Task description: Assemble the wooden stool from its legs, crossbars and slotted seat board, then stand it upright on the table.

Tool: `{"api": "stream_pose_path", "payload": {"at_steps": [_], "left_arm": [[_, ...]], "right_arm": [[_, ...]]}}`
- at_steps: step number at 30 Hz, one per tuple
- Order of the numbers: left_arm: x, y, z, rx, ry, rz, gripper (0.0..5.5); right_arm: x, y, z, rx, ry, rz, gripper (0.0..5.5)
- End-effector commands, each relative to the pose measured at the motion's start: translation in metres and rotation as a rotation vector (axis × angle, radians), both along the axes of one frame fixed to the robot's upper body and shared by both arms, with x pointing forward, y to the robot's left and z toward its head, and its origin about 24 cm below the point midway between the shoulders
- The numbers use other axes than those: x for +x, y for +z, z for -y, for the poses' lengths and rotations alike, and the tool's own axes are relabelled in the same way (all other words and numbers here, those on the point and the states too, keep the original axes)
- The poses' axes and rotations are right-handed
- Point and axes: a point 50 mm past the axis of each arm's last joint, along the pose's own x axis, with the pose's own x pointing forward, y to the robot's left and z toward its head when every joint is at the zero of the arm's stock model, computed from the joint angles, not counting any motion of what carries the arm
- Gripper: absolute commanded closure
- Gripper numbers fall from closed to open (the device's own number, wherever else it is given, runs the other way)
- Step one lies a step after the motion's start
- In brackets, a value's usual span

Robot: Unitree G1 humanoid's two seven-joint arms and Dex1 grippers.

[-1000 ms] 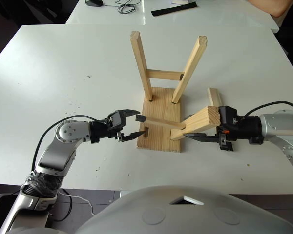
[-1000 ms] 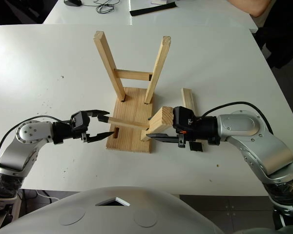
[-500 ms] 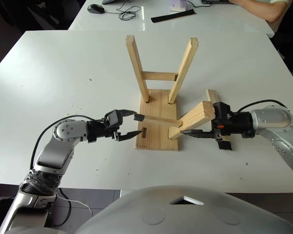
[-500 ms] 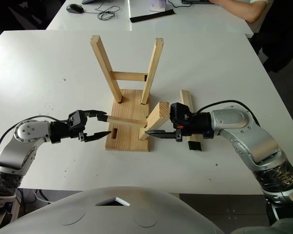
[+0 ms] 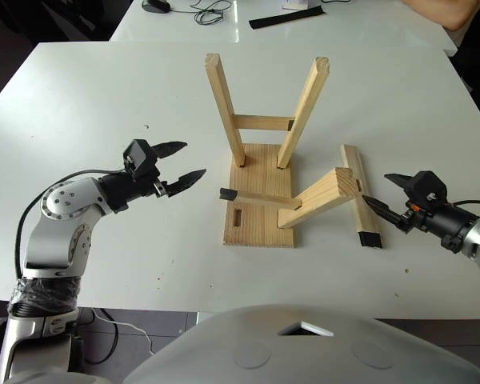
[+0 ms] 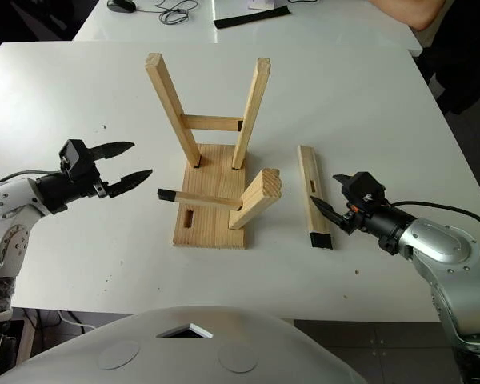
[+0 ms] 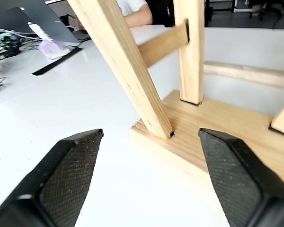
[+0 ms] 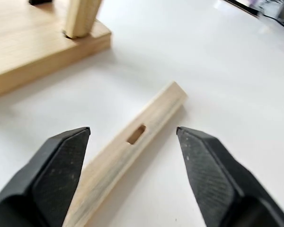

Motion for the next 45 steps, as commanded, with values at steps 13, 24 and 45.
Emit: {"api": "stream_pose_path", "payload": {"at_steps": [13, 24, 45], "left_arm": [[0.031, 0.067, 0.008, -0.223, 0.235, 0.008, 1.76], [0.030, 0.058, 0.015, -0.170, 0.237, -0.003, 1.76], [0.035, 0.058, 0.024, -0.154, 0.217, -0.005, 1.76]], "right_arm": [[-0.015, -0.045, -0.018, 0.150, -0.422, -0.028, 1.87], [-0.020, -0.042, -0.034, 0.263, -0.437, -0.045, 1.05], [-0.032, -0.067, -0.052, 0.286, -0.452, -0.090, 1.91]]}}
